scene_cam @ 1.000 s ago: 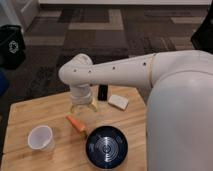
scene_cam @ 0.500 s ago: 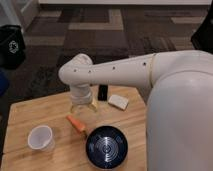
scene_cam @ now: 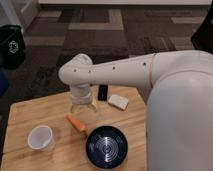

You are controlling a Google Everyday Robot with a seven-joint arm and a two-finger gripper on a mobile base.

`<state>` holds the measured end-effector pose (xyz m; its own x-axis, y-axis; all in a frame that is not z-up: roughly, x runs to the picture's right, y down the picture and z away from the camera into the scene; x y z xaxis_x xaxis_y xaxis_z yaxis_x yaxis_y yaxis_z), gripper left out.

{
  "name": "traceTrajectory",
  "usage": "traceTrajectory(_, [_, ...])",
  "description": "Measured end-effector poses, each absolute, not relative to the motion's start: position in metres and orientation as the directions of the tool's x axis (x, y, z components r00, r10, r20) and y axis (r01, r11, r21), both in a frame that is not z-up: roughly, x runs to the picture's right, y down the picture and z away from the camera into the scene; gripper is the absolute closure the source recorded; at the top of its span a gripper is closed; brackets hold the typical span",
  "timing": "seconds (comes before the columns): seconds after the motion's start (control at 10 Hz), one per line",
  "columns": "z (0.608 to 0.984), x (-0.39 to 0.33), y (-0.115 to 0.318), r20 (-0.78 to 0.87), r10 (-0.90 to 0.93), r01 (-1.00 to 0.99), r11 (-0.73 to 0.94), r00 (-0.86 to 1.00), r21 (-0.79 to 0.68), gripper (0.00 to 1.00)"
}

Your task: Place the eraser on the white sponge

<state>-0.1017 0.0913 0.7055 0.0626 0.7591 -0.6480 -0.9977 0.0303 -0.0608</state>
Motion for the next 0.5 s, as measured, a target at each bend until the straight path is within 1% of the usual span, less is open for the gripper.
traceTrajectory(0.3, [0.712, -0.090, 0.072, -0.648, 0.758, -0.997, 0.022, 0.067, -0.077, 0.35])
traceTrajectory(0.5, [0.723, -0.078, 0.057, -0.659, 0.750, -0.996, 0.009, 0.064, -0.087, 0.35])
